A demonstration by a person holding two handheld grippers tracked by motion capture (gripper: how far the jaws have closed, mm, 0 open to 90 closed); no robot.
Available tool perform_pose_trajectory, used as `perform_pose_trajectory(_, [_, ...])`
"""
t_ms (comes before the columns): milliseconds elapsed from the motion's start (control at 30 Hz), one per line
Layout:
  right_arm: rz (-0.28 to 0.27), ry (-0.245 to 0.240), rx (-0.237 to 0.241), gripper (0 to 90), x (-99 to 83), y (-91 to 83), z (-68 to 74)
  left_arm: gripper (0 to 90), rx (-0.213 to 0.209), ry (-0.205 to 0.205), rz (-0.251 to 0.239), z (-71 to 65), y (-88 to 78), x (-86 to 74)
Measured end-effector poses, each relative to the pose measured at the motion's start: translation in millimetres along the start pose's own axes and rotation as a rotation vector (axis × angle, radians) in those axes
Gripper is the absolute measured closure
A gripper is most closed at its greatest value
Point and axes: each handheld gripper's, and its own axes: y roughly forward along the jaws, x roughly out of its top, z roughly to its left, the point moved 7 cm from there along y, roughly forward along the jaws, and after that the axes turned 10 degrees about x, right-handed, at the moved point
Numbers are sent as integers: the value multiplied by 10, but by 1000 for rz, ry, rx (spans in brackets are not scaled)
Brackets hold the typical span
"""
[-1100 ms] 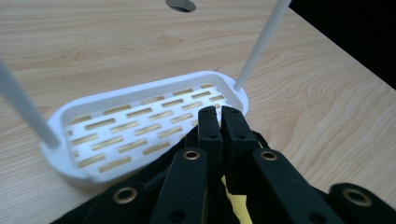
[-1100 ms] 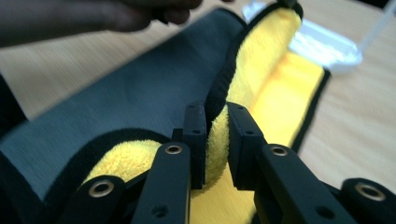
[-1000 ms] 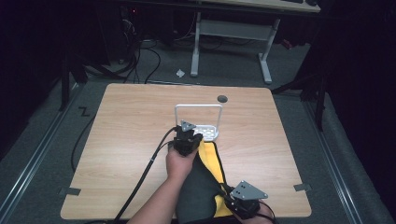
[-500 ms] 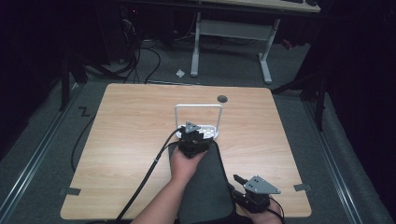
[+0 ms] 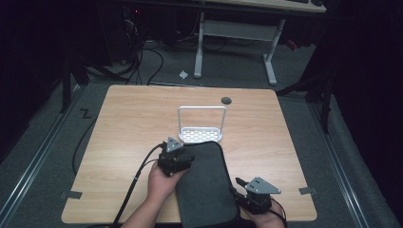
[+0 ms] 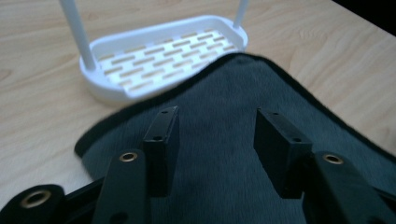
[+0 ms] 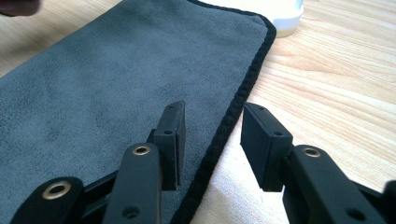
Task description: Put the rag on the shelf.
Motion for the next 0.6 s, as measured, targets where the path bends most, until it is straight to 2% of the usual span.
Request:
perform_pose_trajectory(67, [2,-3,2,609,-6,5,3,514,-13,10,5,-33,-89,-84])
perform_pose_trajectory(200, [0,0,12,631,-1,4,-13,507,-54,62,18,-146,-243,-309])
perform_pose_trajectory(267, [-5,10,7,655,6,-7,-37,530,-48,79,27,-152,-294,-413])
perform_pose_trajectory(433, [3,18,1,676,3,24,-83,548,-27,66,15,-73,-331,-498])
perform_pose_trajectory(500, [12,14,1,695,29,85,-125,579,-43,47,19,-54,-297,-489])
perform_pose_trajectory(567, [15,15,1,704,55,122,-156,593,-48,47,20,-45,-280,-482])
perform_pose_trajectory(600, [21,21,1,717,114,205,-225,616,-52,52,24,-34,-251,-474])
